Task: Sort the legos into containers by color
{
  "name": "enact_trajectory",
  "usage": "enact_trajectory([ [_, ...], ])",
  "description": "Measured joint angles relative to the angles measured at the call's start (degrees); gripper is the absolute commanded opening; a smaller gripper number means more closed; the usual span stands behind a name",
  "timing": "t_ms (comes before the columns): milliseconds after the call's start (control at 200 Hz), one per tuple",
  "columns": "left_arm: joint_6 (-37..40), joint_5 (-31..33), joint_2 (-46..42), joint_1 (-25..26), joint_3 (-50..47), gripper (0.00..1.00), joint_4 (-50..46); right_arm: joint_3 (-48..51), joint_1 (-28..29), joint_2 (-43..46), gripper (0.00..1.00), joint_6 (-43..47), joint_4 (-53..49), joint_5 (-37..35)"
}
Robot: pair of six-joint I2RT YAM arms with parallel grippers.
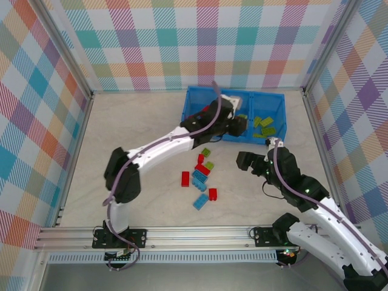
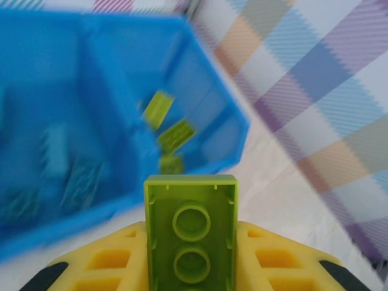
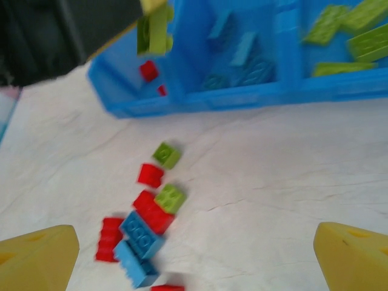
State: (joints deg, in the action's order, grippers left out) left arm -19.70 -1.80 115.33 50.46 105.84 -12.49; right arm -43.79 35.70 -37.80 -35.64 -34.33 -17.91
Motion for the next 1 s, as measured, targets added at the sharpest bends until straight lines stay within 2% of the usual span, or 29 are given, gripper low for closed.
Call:
enact_trajectory([
  [115, 2.7, -1.6, 9.9, 0.5, 9.0, 0.23, 4.4, 0.1, 0.0, 2.5, 1.00, 0.0, -1.9, -4.2],
  [290, 5.6, -1.4, 23.0, 0.5, 19.9, 0.27, 8.0, 0.1, 0.0, 4.2, 1.00, 0.0, -4.7, -6.7],
  [385, 7.0, -1.1, 28.8, 0.6, 25.8, 0.35, 8.2, 0.1, 0.0, 5.0, 1.00, 0.0, -6.1, -7.2],
  [485, 7.9, -0.9, 31.6, 0.7, 28.6, 0.45, 8.3, 0.1, 0.0, 5.8, 1.00, -0.2, -7.4, -7.2],
  [585, 8.8, -0.6, 32.1, 1.1, 29.2, 0.59, 8.6, 0.1, 0.0, 6.2, 1.00, -0.7, -8.1, -7.2],
  [740, 8.8, -0.6, 31.8, 1.6, 29.8, 0.60, 9.3, 0.1, 0.0, 6.3, 1.00, -1.3, -8.5, -7.2],
  [840, 8.8, -0.7, 27.2, 1.9, 22.6, 0.59, 11.5, 0.1, 0.0, 6.1, 1.00, -1.2, -8.8, -7.1],
  [1000, 8.9, -0.7, 8.0, 2.1, -5.0, 0.59, 19.8, -0.1, 0.0, 4.2, 1.00, -0.9, -9.6, -6.1],
])
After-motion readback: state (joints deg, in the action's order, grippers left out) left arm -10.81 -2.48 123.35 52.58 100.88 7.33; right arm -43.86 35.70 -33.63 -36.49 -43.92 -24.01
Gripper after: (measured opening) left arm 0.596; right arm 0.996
